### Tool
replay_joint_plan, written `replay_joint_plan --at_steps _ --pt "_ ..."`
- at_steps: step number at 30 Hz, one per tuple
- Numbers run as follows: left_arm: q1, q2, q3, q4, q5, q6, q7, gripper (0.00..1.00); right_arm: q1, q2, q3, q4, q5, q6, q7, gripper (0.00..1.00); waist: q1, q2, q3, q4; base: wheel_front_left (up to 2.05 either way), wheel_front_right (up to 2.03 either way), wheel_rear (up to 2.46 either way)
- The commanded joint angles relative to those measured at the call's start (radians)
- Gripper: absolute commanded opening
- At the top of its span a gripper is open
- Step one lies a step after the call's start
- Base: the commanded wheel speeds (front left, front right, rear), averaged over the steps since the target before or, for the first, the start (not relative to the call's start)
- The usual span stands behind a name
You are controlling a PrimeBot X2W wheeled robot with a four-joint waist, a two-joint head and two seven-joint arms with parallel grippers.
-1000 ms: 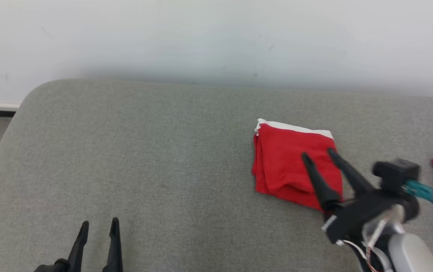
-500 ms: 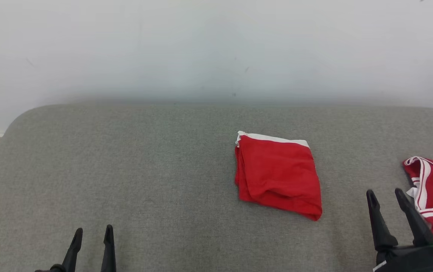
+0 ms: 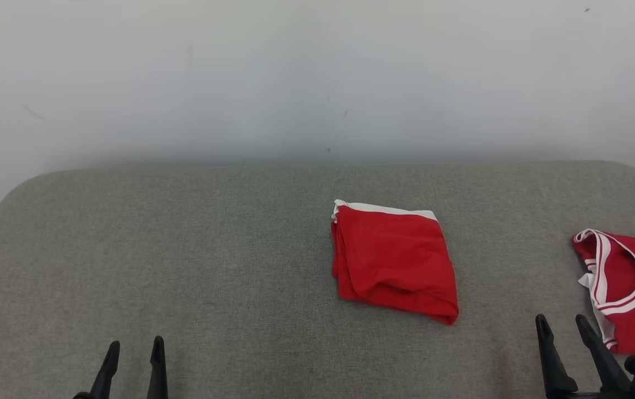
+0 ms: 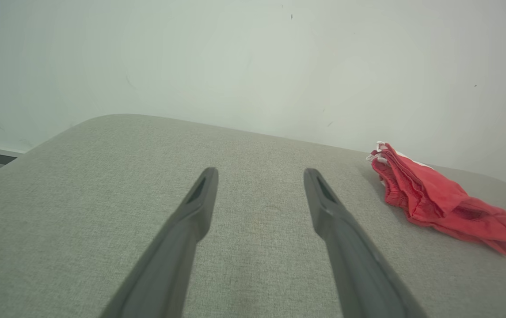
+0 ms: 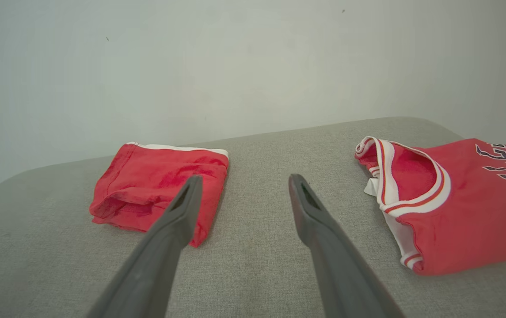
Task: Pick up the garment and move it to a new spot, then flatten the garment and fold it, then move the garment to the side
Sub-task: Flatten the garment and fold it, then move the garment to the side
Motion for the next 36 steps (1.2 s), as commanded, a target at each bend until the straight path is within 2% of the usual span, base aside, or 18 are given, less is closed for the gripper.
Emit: replay_joint_plan --at_steps 1,17,24,27,30,36 --pt "0.01 0.001 0.004 0.002 0.008 -0.002 0.0 1.0 -0.007 0.001 0.003 0.003 0.008 -0.002 -0.003 1.0 0.0001 0.0 0.002 -0.001 0.0 0.0 0.0" --pt "0.002 0.0 -0.01 0.001 -0.003 -0.003 0.0 1.0 -0.04 -0.011 0.014 0.024 0.001 -0.002 0.007 1.0 0.0001 0.0 0.028 0.01 0.0 0.0 0.0" --pt "-0.016 0.0 -0.021 -0.009 -0.022 0.006 0.0 1.0 -0.161 -0.017 0.011 0.027 -0.011 -0.002 0.066 1.0 0.0001 0.0 0.066 0.03 0.0 0.0 0.0" --pt "-0.028 0.0 -0.032 -0.016 -0.033 0.007 0.0 1.0 -0.253 0.009 -0.021 0.079 -0.002 -0.002 0.189 1.0 0.0001 0.0 0.099 0.046 0.0 0.0 0.0" --pt "-0.047 0.001 -0.041 -0.011 -0.043 0.004 0.0 1.0 -0.369 0.031 -0.052 0.158 0.007 -0.002 0.379 1.0 0.0001 0.0 0.132 0.068 0.0 0.0 0.0" --pt "-0.079 0.0 -0.063 -0.016 -0.058 0.011 0.0 1.0 -0.56 0.08 -0.138 0.295 -0.069 -0.002 0.669 1.0 0.0001 0.0 0.19 0.123 0.0 0.0 0.0"
